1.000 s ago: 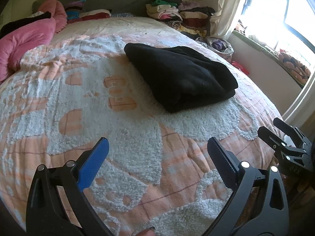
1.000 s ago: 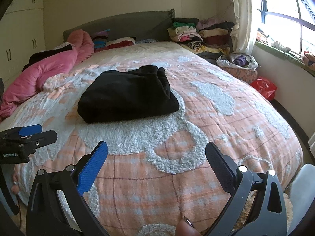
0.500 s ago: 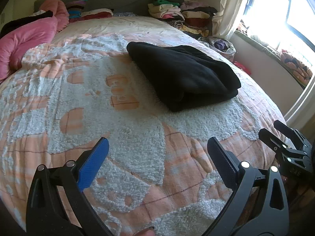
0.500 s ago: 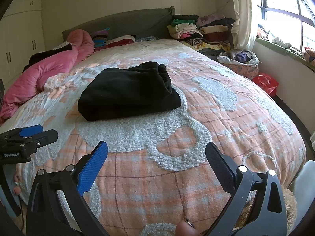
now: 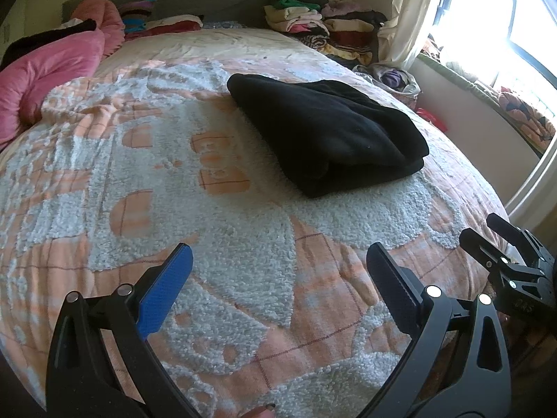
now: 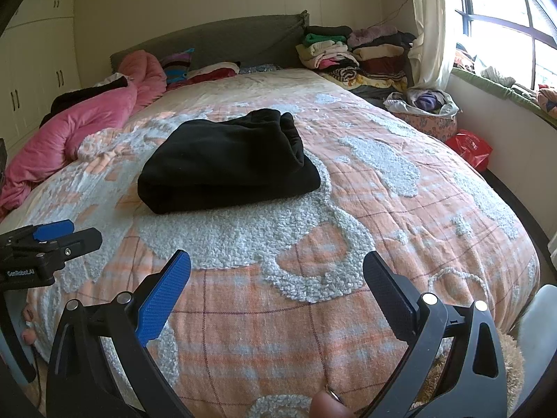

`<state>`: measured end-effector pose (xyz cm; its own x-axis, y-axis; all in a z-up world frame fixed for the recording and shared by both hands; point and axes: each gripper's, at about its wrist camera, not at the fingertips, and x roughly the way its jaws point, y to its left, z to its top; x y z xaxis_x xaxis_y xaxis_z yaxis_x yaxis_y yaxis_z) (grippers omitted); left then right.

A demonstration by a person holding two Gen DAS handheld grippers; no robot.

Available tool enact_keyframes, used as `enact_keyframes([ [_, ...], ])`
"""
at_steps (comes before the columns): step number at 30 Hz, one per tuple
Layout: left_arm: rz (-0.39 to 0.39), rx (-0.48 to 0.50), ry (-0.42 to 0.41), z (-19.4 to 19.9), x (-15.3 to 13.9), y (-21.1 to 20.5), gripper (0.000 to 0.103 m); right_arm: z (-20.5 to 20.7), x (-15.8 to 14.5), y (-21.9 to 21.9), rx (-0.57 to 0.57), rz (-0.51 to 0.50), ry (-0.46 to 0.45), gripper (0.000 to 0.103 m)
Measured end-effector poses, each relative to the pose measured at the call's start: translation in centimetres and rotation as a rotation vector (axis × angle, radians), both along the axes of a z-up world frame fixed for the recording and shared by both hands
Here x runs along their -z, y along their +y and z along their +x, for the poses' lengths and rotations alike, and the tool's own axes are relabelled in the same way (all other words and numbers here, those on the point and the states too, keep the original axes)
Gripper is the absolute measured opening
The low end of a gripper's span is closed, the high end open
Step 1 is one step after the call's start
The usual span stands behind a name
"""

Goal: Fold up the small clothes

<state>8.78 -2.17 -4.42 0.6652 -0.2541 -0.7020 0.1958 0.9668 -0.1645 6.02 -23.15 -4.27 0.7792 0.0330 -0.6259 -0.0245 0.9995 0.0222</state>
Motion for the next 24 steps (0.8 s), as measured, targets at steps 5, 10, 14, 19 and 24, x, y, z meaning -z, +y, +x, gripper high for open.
enact_keyframes([
  [5, -0.001, -0.003, 0.002, -0.01, 0.03, 0.0, 0.094, -0.02, -0.02, -0.02, -0.001, 0.001, -0.001, 0.099],
  [10, -0.003, -0.001, 0.002, 0.0, -0.02, 0.04, 0.094, -0.05, 0.01, 0.11, -0.004, -0.002, 0.002, 0.099],
  [14, -0.003, -0.002, 0.002, -0.03, -0.05, 0.04, 0.094, -0.06, 0.02, 0.1, -0.003, -0.001, 0.002, 0.099],
  [19, -0.004, -0.005, 0.004, 0.0, -0.06, 0.01, 0.094, -0.06, 0.01, 0.08, -0.004, -0.002, 0.002, 0.099],
  [24, 0.0, -0.014, 0.009, 0.02, -0.04, 0.08, 0.094, -0.06, 0.01, 0.07, -0.004, 0.0, 0.002, 0.099],
])
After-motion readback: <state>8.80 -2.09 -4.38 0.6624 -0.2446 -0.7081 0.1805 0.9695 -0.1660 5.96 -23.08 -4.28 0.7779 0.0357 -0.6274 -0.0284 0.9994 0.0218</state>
